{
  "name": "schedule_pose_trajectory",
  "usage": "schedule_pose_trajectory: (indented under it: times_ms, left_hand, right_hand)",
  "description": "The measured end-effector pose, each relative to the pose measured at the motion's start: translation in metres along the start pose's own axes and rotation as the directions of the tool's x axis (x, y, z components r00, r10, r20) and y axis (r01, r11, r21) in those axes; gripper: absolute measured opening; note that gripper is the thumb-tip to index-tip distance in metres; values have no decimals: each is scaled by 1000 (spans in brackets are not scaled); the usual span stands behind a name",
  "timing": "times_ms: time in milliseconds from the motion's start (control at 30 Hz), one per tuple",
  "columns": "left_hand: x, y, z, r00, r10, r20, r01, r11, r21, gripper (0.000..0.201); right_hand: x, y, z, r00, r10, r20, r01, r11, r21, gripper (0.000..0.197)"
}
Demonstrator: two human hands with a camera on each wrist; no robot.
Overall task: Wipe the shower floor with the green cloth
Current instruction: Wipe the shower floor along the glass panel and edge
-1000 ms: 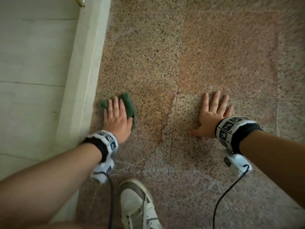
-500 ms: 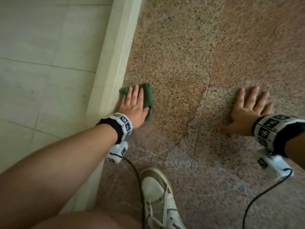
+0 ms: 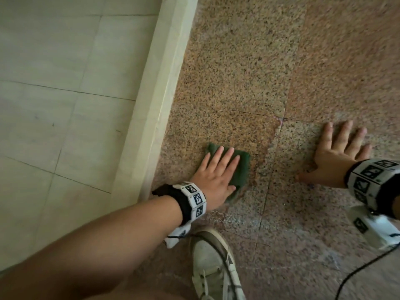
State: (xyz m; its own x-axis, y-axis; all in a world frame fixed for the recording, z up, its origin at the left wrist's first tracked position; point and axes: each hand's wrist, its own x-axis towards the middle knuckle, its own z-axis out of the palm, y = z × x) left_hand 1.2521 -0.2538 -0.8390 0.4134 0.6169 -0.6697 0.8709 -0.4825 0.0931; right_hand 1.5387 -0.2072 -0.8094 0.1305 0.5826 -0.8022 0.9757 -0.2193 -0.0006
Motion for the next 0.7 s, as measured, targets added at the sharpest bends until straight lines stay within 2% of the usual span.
schedule_pose_trajectory:
  times_ms: [67, 167, 267, 333, 467, 600, 700]
  left_hand:
    - [14, -24, -14, 999, -39, -28, 40, 999, 38, 76]
    - [52, -63, -50, 981, -178, -82, 174, 983, -51, 76]
    - [67, -104, -70, 928, -352, -119, 334, 931, -148, 74]
    - [63, -116, -68, 897, -417, -147, 394, 905, -159, 74]
    - [45, -109, -47, 889, -434, -146, 406, 895, -188, 76]
    - [-4, -102, 1, 926, -372, -59, 365, 925, -107, 81]
    - [-50, -91, 43, 942, -334, 2, 332, 937, -107, 82]
  right_hand:
    - [-1, 0, 0, 1000, -7, 7, 7, 1000, -11, 153]
    - [-1, -1, -1, 1000, -6, 14, 6, 1000, -2, 153]
    - [-1, 0, 0, 1000, -4, 20, 4, 1000, -7, 153]
    - [-1, 0, -2, 1000, -5, 25, 4, 1000, 2, 153]
    - [-3, -1, -2, 1000, -10, 18, 10, 1000, 21, 154]
    - [-2, 0, -2, 1000, -18, 9, 18, 999, 38, 155]
    - [-2, 1, -1, 1000, -27, 10, 26, 999, 30, 155]
